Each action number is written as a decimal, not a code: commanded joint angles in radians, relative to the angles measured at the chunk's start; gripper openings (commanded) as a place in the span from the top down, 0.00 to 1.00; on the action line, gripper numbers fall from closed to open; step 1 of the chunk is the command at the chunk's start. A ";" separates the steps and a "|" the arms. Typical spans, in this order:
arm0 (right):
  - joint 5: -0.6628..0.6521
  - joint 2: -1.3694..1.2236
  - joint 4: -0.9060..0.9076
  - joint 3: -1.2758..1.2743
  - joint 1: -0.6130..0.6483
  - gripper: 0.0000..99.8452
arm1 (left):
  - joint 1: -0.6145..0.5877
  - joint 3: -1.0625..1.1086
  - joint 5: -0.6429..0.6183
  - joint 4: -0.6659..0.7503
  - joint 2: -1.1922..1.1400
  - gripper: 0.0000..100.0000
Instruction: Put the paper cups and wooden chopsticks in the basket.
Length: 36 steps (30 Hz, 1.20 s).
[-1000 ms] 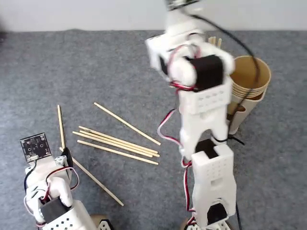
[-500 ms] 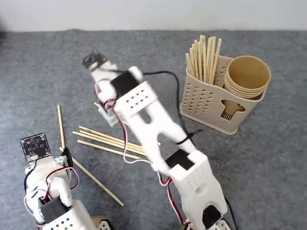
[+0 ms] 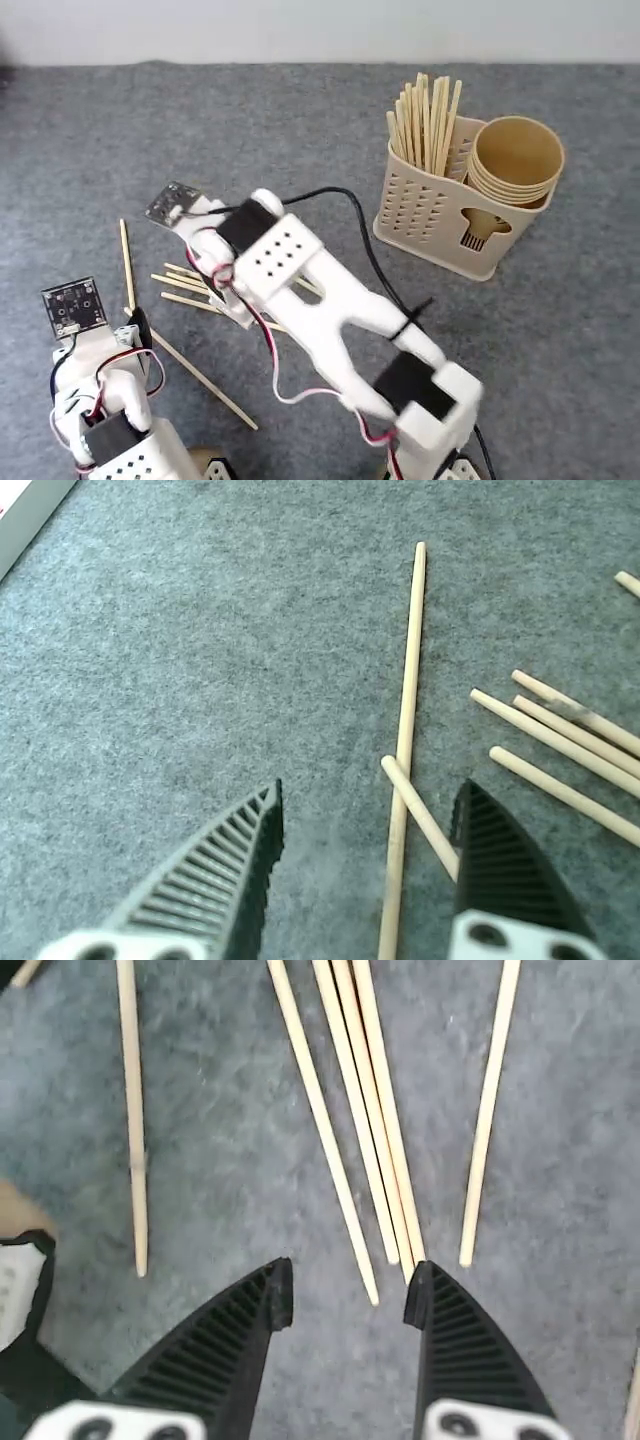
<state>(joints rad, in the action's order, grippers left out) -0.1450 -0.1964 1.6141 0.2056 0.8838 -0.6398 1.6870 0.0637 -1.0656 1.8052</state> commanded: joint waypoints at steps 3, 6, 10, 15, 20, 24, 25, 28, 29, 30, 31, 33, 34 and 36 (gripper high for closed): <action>-0.018 0.096 -0.360 -0.302 -0.016 0.80 | 0.000 -0.004 -0.003 0.014 0.015 0.74; -0.018 0.091 -0.493 -0.364 -0.016 0.80 | 0.000 -0.004 -0.003 0.014 0.015 0.74; -0.020 0.090 -0.544 -0.376 -0.027 0.80 | 0.000 -0.004 -0.003 0.014 0.015 0.74; -0.020 0.015 -0.651 -0.371 -0.047 0.80 | 0.000 -0.004 -0.003 0.014 0.015 0.74; -0.092 -0.068 -0.713 -0.361 -0.033 0.80 | 0.000 -0.004 -0.003 0.014 0.015 0.74; -0.123 -0.120 -0.720 -0.338 -0.022 0.80 | 0.000 -0.004 -0.003 0.014 0.015 0.74; -0.123 -0.136 -0.728 -0.331 -0.022 0.80 | 0.000 -0.004 -0.003 0.014 0.015 0.74; -0.123 -0.197 -0.723 -0.284 -0.024 0.80 | 0.000 -0.004 -0.003 0.014 0.015 0.74; -0.120 -0.214 -0.717 -0.264 -0.024 0.80 | 0.000 -0.004 -0.003 0.014 0.015 0.74; -0.120 -0.228 -0.694 -0.244 -0.025 0.81 | 0.000 -0.004 -0.003 0.014 0.015 0.74; -0.120 -0.245 -0.670 -0.216 -0.025 0.82 | 0.000 -0.004 -0.003 0.014 0.015 0.74; -0.123 -0.278 -0.618 -0.158 -0.024 0.87 | 0.000 -0.004 -0.003 0.014 0.015 0.74; -0.123 -0.297 -0.596 -0.133 -0.022 0.91 | 0.000 -0.004 -0.003 0.014 0.015 0.74; -0.123 -0.334 -0.567 -0.080 -0.022 0.99 | 0.000 -0.004 -0.003 0.014 0.015 0.74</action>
<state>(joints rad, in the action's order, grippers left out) -0.2555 -0.5048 1.0035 0.0261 0.8454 -0.6398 1.6870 0.0637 -1.0656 1.8052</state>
